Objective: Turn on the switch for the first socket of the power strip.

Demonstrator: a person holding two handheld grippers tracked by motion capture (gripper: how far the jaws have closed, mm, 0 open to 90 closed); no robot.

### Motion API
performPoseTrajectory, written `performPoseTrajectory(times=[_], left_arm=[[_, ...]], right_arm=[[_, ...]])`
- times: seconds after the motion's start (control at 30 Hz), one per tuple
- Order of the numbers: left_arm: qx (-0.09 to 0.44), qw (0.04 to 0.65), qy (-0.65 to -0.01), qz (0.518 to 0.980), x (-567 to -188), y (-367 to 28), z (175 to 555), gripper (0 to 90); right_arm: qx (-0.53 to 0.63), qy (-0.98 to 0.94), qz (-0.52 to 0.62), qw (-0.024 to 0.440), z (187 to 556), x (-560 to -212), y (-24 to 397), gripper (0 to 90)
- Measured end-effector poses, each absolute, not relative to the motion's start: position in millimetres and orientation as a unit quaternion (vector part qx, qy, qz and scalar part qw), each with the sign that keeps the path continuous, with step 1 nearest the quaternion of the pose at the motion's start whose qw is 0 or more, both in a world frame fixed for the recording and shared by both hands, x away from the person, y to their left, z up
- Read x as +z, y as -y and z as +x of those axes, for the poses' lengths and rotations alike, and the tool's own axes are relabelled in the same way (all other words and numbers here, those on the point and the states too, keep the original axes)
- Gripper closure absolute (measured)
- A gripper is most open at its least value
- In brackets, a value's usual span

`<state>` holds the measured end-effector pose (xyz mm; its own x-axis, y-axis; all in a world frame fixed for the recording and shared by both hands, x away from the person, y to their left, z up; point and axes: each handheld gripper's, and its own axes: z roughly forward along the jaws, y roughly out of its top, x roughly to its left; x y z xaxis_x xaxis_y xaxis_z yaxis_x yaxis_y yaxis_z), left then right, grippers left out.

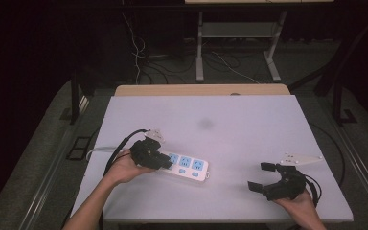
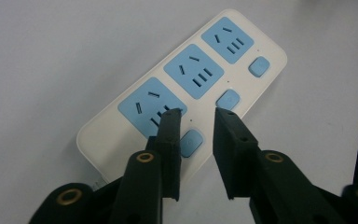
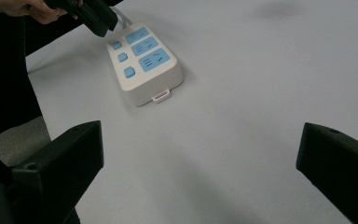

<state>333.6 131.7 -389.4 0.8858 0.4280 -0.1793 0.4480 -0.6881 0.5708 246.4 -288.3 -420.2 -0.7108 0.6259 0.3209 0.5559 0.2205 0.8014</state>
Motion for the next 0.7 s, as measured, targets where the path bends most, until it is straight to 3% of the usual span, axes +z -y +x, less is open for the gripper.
performPoseTrajectory(times=[0.2,0.7], left_arm=[[-0.021,0.309,-0.235,0.921,-391.9,-129.1,334.0,88.5],[-0.015,0.287,-0.227,0.931,-399.7,-120.7,333.8,89.1]], right_arm=[[0.496,-0.781,0.378,0.035,246.4,-420.2,288.2,0.3],[0.496,-0.781,0.378,0.035,246.2,-420.4,288.1,0.3]])
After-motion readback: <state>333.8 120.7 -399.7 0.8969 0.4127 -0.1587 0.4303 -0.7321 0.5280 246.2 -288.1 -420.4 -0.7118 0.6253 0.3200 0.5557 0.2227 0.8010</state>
